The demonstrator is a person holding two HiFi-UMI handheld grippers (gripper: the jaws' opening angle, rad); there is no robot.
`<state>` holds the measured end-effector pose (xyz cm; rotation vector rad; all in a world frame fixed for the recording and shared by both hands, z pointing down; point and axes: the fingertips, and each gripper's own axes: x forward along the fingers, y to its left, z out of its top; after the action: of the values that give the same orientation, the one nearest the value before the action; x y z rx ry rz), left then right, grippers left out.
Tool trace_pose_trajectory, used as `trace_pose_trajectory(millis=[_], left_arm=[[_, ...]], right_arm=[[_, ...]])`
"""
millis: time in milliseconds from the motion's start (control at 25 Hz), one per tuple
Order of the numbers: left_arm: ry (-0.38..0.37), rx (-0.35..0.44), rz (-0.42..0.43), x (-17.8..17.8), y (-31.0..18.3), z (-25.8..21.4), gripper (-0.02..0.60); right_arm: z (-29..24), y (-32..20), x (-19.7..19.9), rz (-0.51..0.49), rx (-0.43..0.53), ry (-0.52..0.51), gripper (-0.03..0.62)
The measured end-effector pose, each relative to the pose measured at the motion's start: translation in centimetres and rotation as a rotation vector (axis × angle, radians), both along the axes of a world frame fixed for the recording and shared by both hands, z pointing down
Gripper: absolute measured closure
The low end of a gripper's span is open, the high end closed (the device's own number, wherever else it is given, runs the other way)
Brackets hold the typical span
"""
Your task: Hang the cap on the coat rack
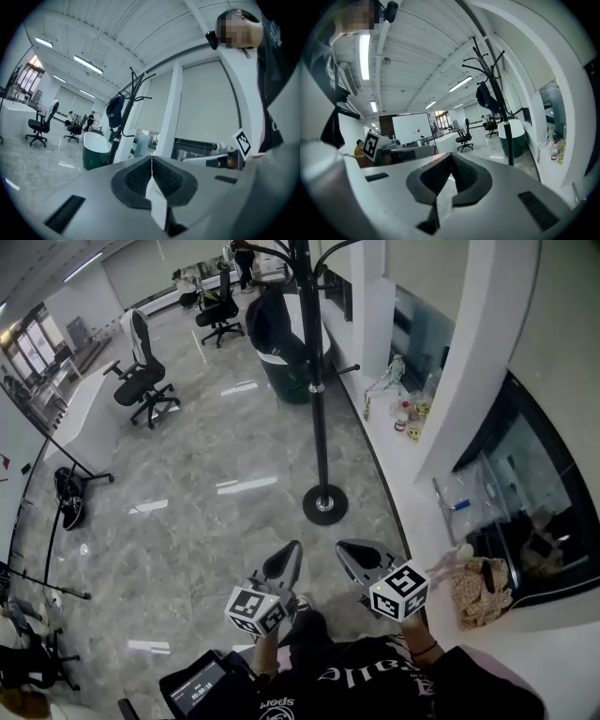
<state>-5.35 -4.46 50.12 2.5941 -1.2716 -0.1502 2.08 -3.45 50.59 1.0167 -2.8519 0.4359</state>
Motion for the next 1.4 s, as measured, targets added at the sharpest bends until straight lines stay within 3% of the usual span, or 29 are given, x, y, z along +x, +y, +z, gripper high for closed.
trace_pose_trajectory(millis=[280,560,760,1400], left_arm=[[-0.048,-0.018,0.003,9.7,7.7,1.7,0.577],[-0.116,-0.051,0.003,15.2,13.3,2.8,0.577],[-0.132,-0.05,-0.007,15.1,15.7,2.3,0.577],[-0.108,-0.082,0.029,8.2,23.4,3.4,0.577]], right_arm=[[2.8,7.8,10.2,0.011,-0.059,-0.007,0.577],[4.7,12.8,13.8,-0.048,-0.088,-0.008,0.579],[4.5,15.6,12.5,-0.097,-0.076,0.007,0.579],[5.4,22.0,3.8,-0.107,-0.107,0.039,0.579]])
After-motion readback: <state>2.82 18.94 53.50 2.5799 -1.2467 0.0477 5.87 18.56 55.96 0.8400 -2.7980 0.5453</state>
